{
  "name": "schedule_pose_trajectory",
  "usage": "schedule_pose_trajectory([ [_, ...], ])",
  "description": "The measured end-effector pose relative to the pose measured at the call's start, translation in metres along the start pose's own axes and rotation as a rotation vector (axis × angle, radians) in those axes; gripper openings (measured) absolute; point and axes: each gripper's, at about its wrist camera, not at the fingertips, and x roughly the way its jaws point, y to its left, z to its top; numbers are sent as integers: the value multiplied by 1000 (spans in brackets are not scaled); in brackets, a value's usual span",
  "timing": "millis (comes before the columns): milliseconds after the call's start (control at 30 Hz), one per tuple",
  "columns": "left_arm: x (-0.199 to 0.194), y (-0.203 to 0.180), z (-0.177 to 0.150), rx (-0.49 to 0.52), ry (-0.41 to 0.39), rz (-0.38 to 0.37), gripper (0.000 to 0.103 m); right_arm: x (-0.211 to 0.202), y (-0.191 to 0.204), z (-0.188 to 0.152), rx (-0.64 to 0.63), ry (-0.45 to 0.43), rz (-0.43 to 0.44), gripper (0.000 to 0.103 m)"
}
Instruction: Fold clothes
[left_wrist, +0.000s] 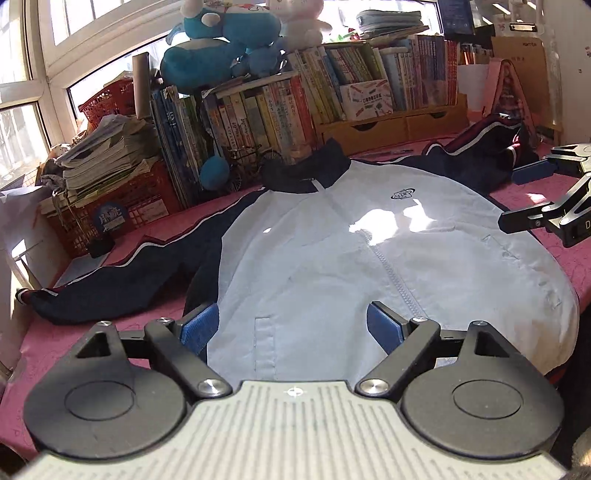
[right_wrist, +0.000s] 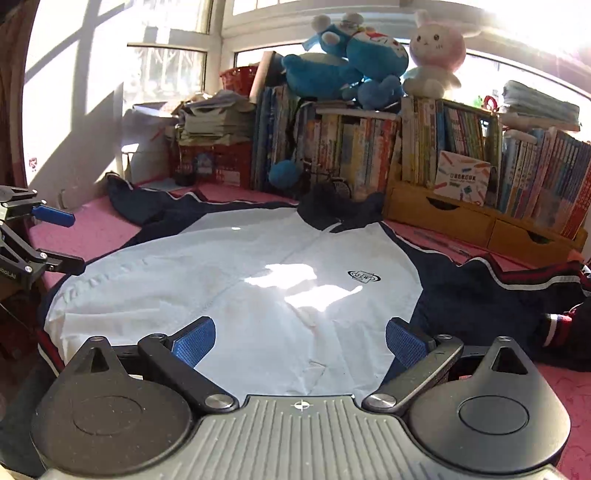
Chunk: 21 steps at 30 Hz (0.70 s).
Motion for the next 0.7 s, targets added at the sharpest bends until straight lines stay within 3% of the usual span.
schedule_pose_trajectory([
  [67, 22, -15, 8, 33, 23, 51, 88, 37, 7, 14, 27, 17, 40, 95],
  [167, 48, -19, 5, 48, 92, 71, 88, 85, 7, 25, 13, 60, 44, 94],
  [267, 68, -11, -6, 49, 184, 90, 88, 119, -23, 21, 18, 141, -71, 94],
  [333, 79, -4, -9, 55, 235, 109, 88, 133, -64, 10, 115, 216, -185, 90],
  [400, 86, 3, -3, 65, 257, 116, 88, 120, -115, -3, 277, 182, -216, 79],
  [433, 90, 4, 7, 66, 244, 102, 88, 107, -140, -9, 360, 142, -224, 78],
  [500, 97, 6, 28, 67, 217, 74, 88, 79, -177, -18, 460, 45, -355, 90],
  [600, 113, -4, 64, 42, 163, -12, 89, 56, -224, -28, 444, -19, -534, 94],
  [700, 135, -26, 88, 17, 138, -57, 89, 59, -266, -29, 360, 48, -613, 94],
])
